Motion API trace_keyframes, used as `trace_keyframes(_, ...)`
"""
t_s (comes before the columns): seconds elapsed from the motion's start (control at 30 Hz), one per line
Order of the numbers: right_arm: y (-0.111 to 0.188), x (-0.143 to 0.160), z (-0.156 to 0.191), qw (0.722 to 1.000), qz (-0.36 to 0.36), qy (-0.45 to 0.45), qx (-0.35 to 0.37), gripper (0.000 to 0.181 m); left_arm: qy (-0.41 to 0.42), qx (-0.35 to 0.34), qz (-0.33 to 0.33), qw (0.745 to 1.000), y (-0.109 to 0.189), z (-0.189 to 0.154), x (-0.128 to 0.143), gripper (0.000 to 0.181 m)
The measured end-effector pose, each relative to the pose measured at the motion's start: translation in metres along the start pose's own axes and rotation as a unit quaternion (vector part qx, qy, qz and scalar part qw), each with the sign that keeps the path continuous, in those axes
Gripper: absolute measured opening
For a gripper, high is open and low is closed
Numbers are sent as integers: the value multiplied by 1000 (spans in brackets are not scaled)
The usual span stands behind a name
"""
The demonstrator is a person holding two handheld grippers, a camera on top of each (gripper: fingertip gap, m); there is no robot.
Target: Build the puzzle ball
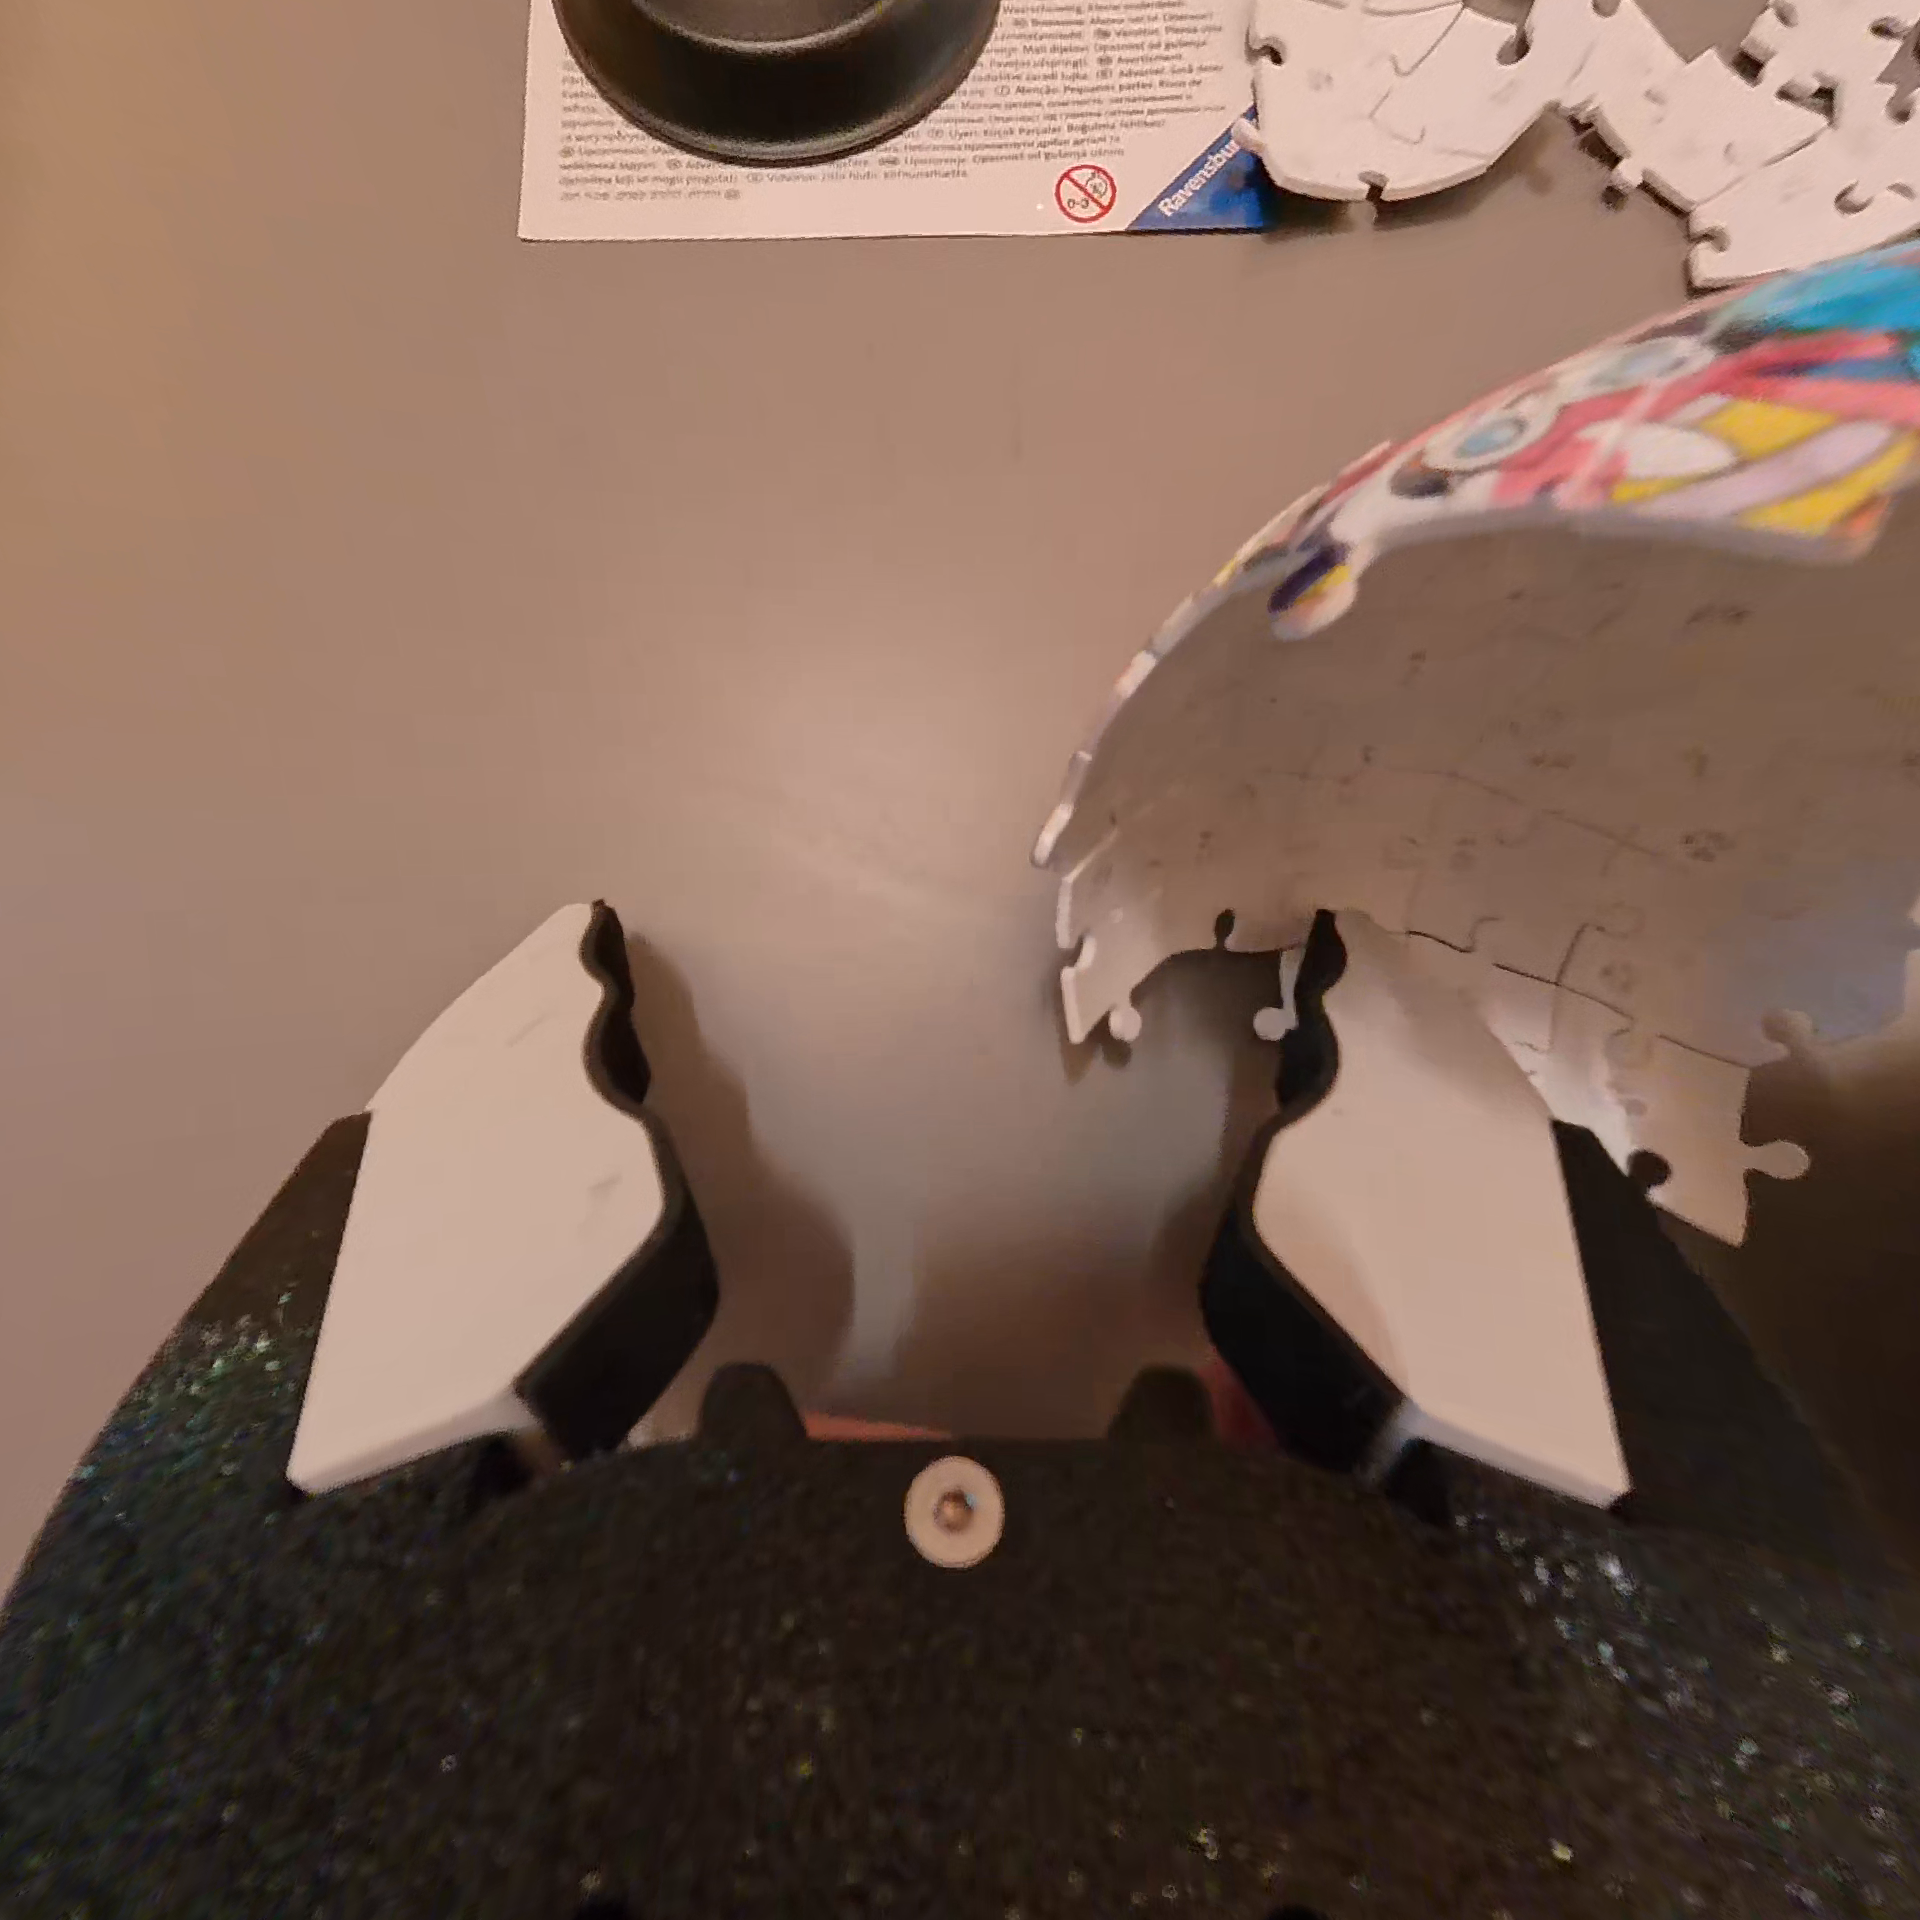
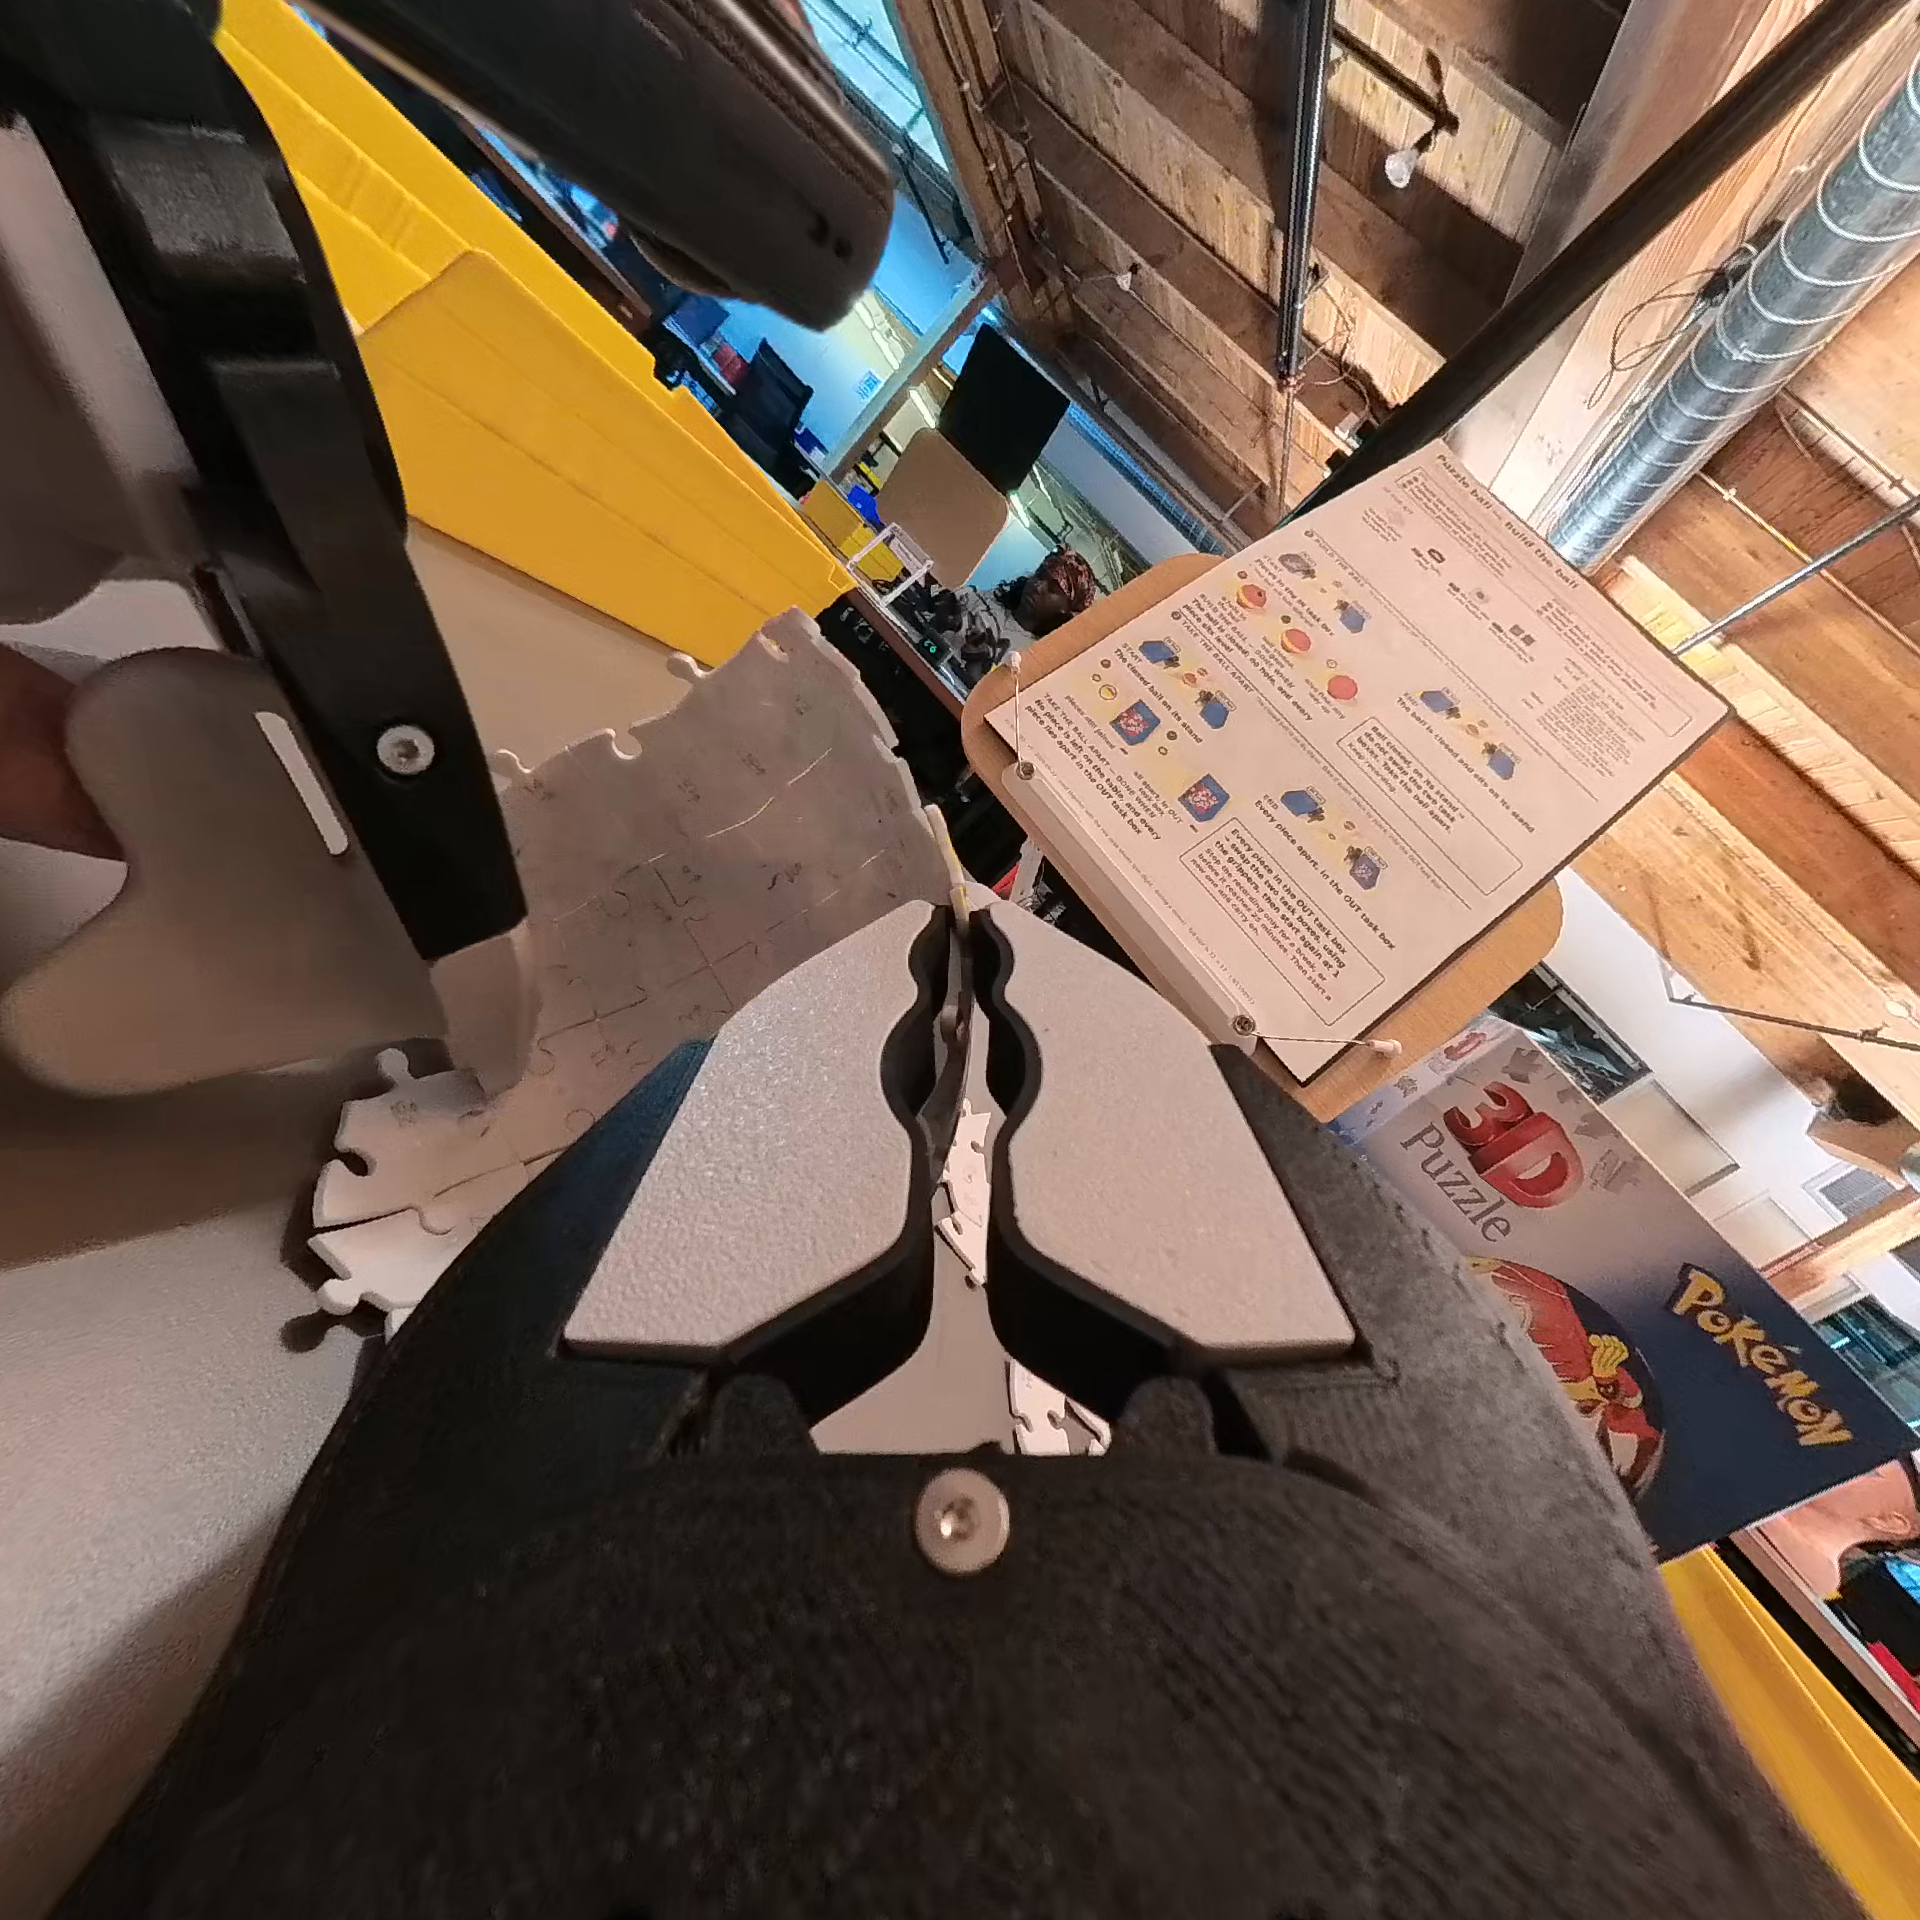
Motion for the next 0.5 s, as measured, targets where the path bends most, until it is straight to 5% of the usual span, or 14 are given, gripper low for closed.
trace_keyframes(0.5,0,-1,1,1000,-1,1,-1,4,-32,-20,0,999,2,-1,-2,110)
Point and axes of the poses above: each gripper's, where its closed fingertips meet, y back along the fingers, x out of its underside, z = x × y across the jaws, the point moved 2 cm from there along y, back along the fingers
